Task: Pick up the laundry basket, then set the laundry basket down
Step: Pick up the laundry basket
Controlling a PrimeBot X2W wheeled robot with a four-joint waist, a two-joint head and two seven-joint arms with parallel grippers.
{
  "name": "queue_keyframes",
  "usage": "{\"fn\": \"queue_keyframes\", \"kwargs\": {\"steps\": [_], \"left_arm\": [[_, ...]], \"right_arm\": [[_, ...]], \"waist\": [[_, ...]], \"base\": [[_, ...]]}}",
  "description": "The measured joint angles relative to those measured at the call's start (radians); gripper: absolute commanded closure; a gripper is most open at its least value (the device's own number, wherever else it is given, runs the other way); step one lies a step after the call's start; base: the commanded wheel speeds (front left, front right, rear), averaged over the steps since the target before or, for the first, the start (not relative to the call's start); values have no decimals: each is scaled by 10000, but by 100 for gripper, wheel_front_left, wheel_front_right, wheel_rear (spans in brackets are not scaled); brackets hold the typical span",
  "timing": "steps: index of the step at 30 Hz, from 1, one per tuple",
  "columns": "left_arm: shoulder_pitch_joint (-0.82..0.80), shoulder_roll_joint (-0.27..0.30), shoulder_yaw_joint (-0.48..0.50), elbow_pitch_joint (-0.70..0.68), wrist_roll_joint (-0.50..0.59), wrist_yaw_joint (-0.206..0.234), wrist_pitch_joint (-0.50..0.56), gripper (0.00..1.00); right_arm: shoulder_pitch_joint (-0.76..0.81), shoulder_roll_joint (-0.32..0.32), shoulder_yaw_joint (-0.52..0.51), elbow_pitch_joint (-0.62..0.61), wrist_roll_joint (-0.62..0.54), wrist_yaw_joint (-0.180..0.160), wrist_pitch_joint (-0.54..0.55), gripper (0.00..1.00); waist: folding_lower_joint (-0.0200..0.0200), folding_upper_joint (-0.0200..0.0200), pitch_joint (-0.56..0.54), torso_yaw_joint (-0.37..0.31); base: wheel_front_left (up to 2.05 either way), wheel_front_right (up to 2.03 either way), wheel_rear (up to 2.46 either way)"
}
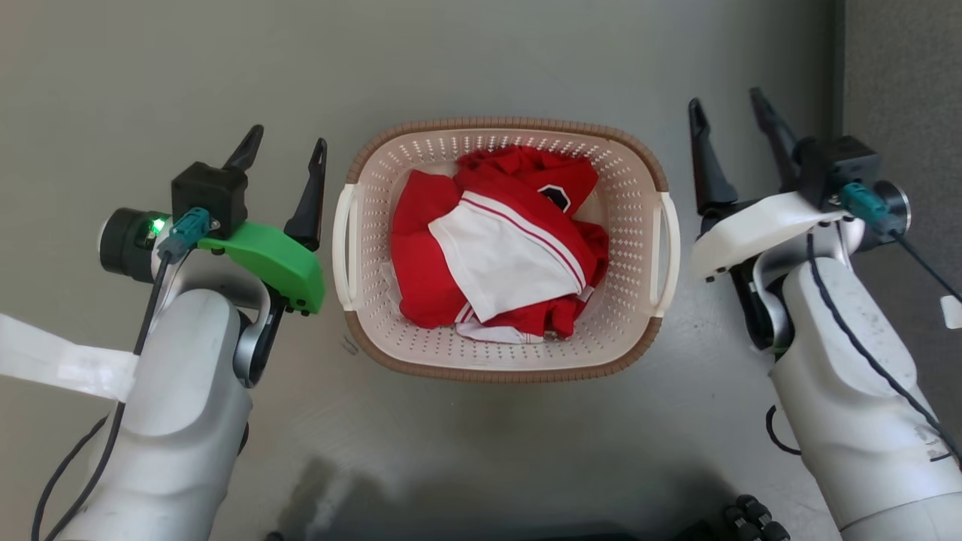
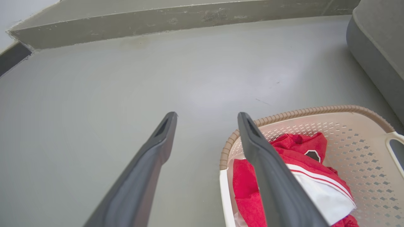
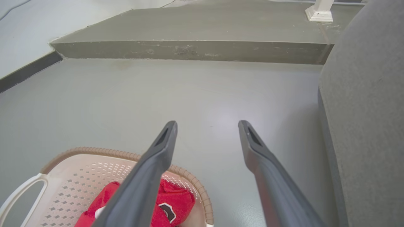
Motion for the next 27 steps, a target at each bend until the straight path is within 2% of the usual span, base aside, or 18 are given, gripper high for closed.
{"fn": "queue_keyframes", "kwargs": {"steps": [17,27], "left_arm": [[-627,-244,-573,2265,-46,-355,-117,0],[-910,-251,-1037,3315,-46,-426,40,0]], "right_arm": [[-278,230,692,1494,-81,167,0,0],[-351,249,857,2263,322,194,0,0]], "waist": [[-1,0,1067,-132],[-1,0,1412,-290]], "base": [[0,0,0],[0,0,0]]}}
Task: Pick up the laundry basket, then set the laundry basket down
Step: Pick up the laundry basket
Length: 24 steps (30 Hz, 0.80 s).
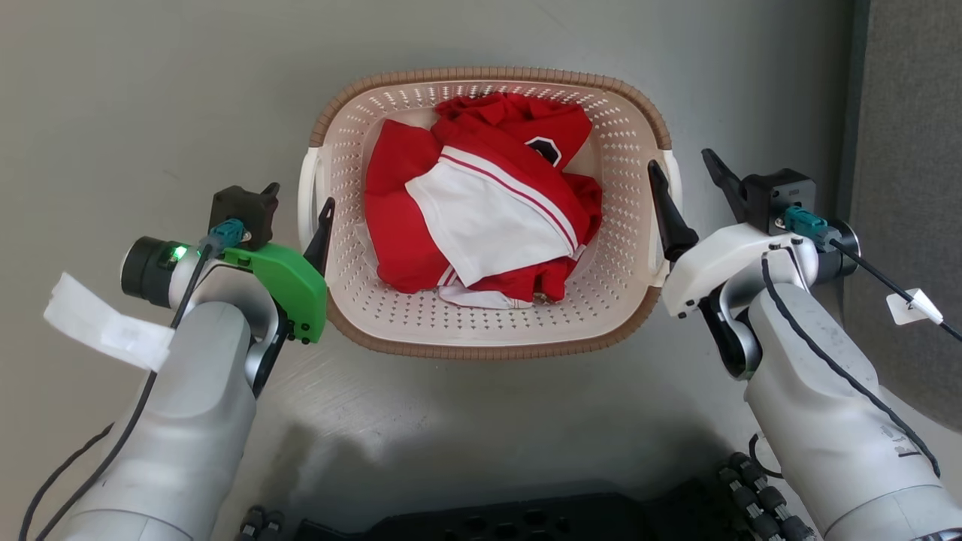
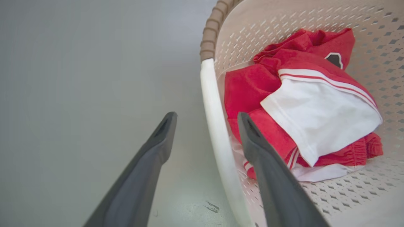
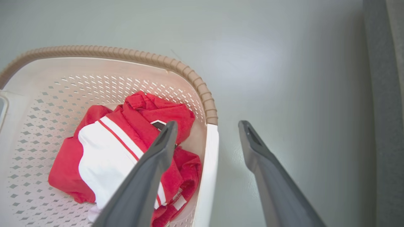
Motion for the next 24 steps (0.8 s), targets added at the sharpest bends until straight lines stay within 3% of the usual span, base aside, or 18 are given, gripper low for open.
{"fn": "queue_keyframes", "kwargs": {"steps": [16,17,18,19,24], "left_arm": [[-727,-307,-291,1360,-600,-88,575,0],[-737,-322,-362,1444,-619,-88,612,53],[-743,-326,-412,1498,-621,-88,652,100],[-757,-332,-460,1526,-667,-88,740,100],[-876,-424,-656,1622,-1039,-88,811,100]], "right_arm": [[-553,-4,924,1371,1177,221,17,0],[-613,-2,968,1423,1221,222,21,0],[-662,-2,997,1471,1266,222,21,79],[-708,-4,1028,1530,1273,222,25,100],[-881,21,1093,1801,1559,222,38,100]], "waist": [[0,0,257,86],[0,0,264,89],[0,0,271,92],[0,0,277,93],[0,0,304,105]], "base": [[0,0,0],[0,0,0],[0,0,0],[0,0,0],[0,0,0]]}}
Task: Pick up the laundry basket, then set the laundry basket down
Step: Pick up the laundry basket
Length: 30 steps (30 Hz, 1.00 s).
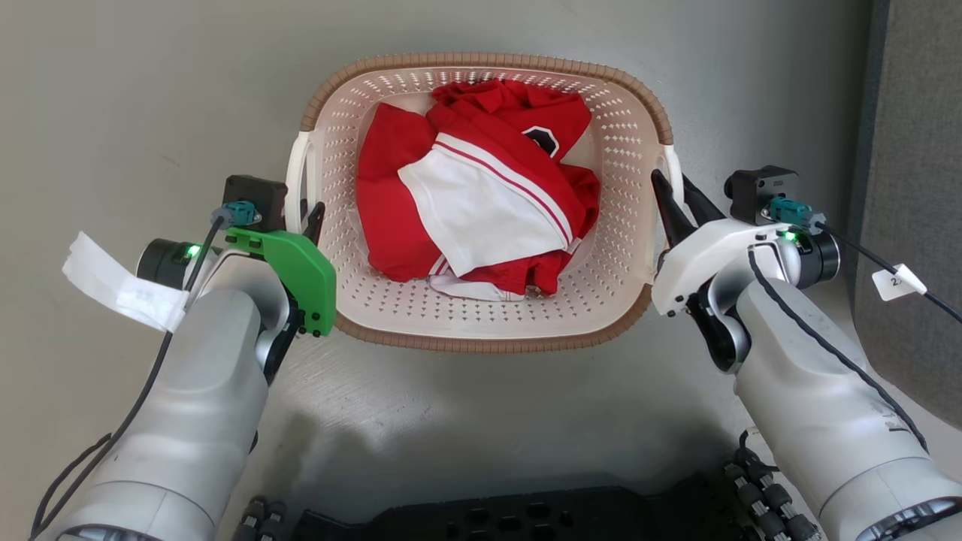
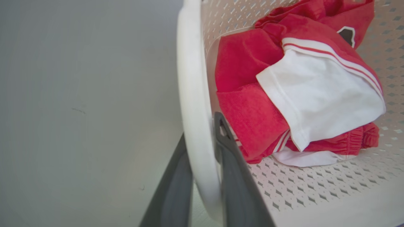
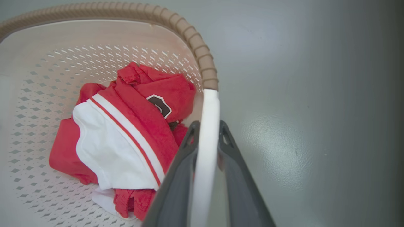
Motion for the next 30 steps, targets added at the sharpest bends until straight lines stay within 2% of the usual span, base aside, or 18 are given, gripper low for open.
{"fn": "queue_keyframes", "kwargs": {"steps": [10,19,30], "left_arm": [[-158,-73,-314,217,-512,0,77,100],[-158,-205,-575,424,-1181,0,443,100],[-131,-282,-941,570,-2006,0,1256,100]], "right_arm": [[-563,15,82,637,105,-2,-2,100],[-1015,29,205,1432,-61,15,21,100],[-1141,61,322,2468,-71,305,337,100]], "waist": [[0,0,-63,39],[0,0,-569,66],[0,0,-1607,112]], "base": [[0,0,0],[0,0,0],[0,0,0]]}}
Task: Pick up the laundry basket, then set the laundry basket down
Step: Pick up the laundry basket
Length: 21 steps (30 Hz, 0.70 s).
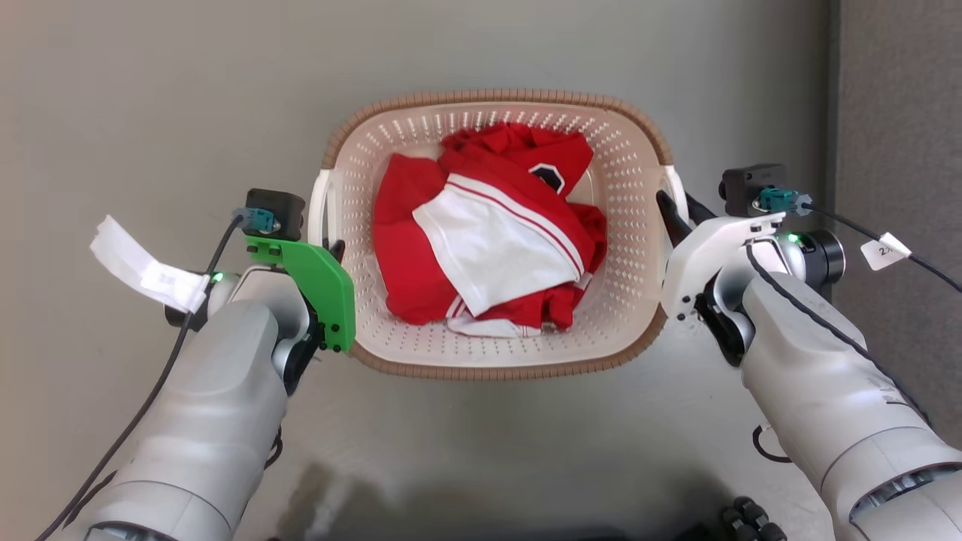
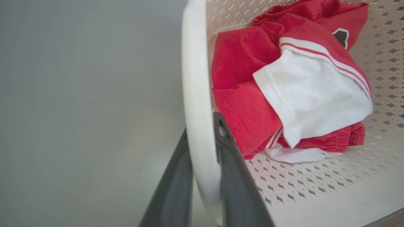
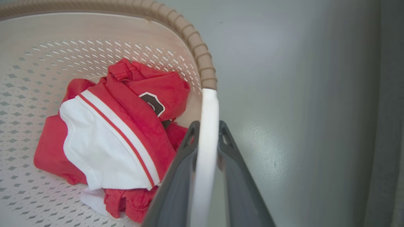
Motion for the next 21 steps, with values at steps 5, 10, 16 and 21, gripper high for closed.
{"fn": "queue_keyframes", "kwargs": {"steps": [5,10,16,21], "left_arm": [[174,-17,-178,79,-384,0,454,100],[518,-25,-385,186,-723,0,982,100],[680,-29,-481,180,-1149,0,1404,100],[755,-29,-635,153,-1371,0,1745,100]], "right_arm": [[5,58,105,370,4,127,190,100],[83,132,217,669,42,238,408,100],[243,150,278,882,130,324,495,100],[375,157,351,1032,203,410,573,100]], "waist": [[0,0,-592,-17],[0,0,-1213,-64],[0,0,-1927,-136],[-1,0,-2592,-200]], "base": [[0,0,0],[0,0,0],[0,0,0],[0,0,0]]}}
